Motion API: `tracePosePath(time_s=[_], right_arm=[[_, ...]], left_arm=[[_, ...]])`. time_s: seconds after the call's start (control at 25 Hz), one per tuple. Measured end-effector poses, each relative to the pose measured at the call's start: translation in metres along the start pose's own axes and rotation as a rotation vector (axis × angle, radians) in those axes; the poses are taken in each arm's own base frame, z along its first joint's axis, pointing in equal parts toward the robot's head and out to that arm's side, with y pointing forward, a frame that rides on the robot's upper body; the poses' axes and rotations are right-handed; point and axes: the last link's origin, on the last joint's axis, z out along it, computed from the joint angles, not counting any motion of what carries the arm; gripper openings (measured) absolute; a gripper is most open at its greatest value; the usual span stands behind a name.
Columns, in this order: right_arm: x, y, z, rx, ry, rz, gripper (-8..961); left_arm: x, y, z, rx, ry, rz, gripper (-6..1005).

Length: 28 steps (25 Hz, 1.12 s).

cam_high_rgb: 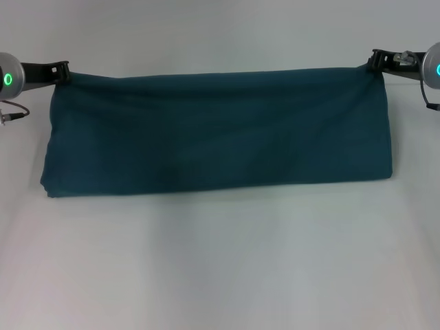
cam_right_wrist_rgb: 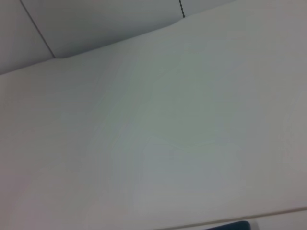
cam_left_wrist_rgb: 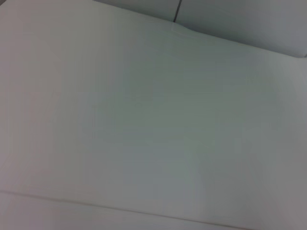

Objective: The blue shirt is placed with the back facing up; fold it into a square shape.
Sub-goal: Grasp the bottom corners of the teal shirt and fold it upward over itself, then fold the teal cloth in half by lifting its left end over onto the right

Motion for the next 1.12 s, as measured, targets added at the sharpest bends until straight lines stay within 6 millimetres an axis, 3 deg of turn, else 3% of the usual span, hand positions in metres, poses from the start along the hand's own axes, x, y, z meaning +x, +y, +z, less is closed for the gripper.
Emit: tracePosePath(time_s=[0.28, 0.4, 0.68, 0.84, 0.92, 1.12], right_arm=[[-0.009, -0.004, -0.002, 0.009, 0.029, -0.041, 71], [-0.019, -0.008, -0.004, 0.017, 0.021, -0.052, 107], [-0.037, -0.024, -0.024, -0.033, 0.032, 0.011, 420], [-0.02, -0.034, -0.046, -0.166, 0.089, 0.107, 585], [0.001, -0.041, -0.067, -0.325, 0.113, 0.192, 596], [0.039, -0.059, -0.099, -0.519, 0.11, 0.323, 622]], left_arm=[[0.003, -0.002, 0.004, 0.011, -0.013, -0.06, 40], [0.003, -0.002, 0.003, 0.011, -0.009, -0.079, 122], [0.001, -0.007, -0.001, 0.003, -0.015, -0.13, 345], [-0.008, -0.016, -0.02, -0.088, -0.027, -0.238, 488], [-0.014, -0.022, -0.034, -0.164, -0.028, -0.301, 549], [-0.038, -0.042, -0.065, -0.34, -0.048, -0.475, 677]])
